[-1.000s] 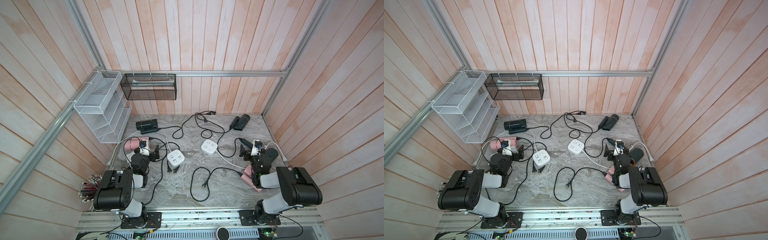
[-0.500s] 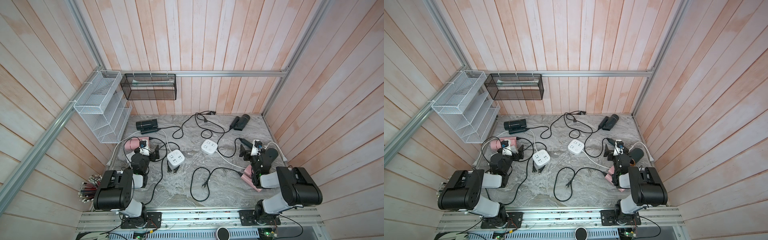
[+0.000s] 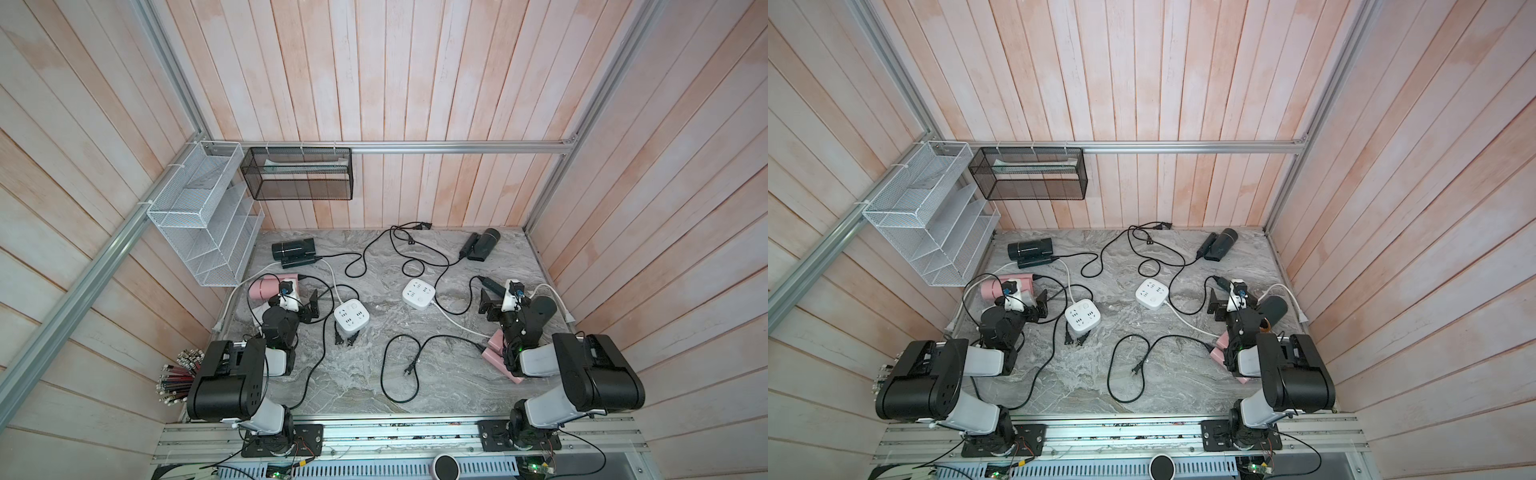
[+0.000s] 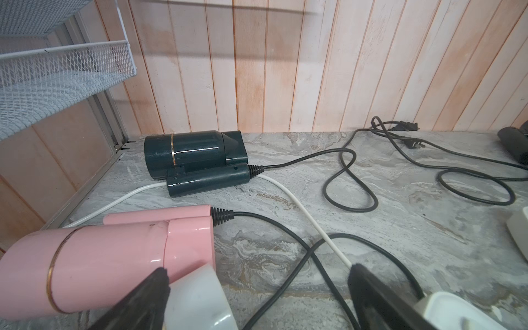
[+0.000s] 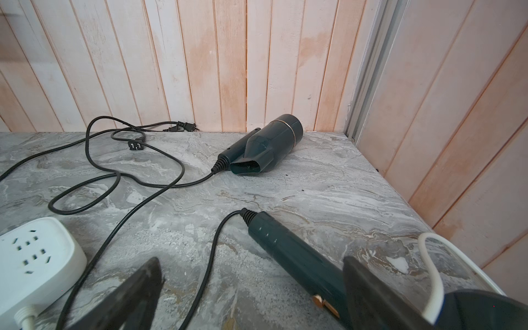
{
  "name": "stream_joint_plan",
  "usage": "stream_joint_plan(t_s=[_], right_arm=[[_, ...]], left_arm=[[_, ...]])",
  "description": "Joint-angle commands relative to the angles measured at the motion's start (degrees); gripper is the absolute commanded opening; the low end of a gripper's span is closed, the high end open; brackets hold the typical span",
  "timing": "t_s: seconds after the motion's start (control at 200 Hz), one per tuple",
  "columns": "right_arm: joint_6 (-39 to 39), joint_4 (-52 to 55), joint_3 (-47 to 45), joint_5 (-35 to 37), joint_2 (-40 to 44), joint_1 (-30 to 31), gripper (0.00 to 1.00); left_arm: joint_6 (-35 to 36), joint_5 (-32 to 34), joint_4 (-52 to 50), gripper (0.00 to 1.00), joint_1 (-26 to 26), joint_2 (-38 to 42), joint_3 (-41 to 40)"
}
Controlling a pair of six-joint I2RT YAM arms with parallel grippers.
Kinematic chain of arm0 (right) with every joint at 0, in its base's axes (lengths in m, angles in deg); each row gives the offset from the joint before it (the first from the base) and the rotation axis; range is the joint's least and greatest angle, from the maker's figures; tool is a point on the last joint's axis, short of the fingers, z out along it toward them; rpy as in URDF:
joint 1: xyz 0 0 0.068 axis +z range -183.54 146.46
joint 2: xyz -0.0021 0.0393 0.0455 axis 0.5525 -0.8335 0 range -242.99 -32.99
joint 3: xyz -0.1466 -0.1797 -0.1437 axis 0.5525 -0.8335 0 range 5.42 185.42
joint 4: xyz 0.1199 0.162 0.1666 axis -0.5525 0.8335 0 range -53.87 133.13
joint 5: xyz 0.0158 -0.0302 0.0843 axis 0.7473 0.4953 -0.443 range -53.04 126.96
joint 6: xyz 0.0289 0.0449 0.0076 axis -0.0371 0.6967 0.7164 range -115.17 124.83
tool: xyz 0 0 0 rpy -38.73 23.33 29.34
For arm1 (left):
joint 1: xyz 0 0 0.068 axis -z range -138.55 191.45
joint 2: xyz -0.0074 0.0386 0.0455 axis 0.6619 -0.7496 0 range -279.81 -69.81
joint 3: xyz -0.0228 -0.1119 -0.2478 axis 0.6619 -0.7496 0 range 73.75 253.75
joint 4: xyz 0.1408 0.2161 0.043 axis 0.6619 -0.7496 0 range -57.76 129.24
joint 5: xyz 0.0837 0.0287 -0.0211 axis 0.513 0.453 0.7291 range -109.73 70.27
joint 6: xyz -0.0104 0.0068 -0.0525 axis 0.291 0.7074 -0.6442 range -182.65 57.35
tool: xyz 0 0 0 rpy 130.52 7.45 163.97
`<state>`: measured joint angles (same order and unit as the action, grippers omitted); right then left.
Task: Charge the blow dryers
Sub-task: Move the socket to the center of the board.
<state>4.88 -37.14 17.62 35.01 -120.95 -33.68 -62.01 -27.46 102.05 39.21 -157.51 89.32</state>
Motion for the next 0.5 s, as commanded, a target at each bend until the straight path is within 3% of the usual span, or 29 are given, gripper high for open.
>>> stream_joint_plan(t_s=[0.0, 0.49], right_arm=[[0.6, -0.1, 0.8, 0.7, -0.2, 0.2, 0.99], [0.6, -0.2, 0.7, 0.6, -0.2, 0.2, 0.99]], left_arm=[[-0.2, -0.8, 0.4, 1.00, -0.2, -0.5, 0.9], [-0.2, -0.8, 0.7, 1.00, -0.2, -0.4, 0.7]])
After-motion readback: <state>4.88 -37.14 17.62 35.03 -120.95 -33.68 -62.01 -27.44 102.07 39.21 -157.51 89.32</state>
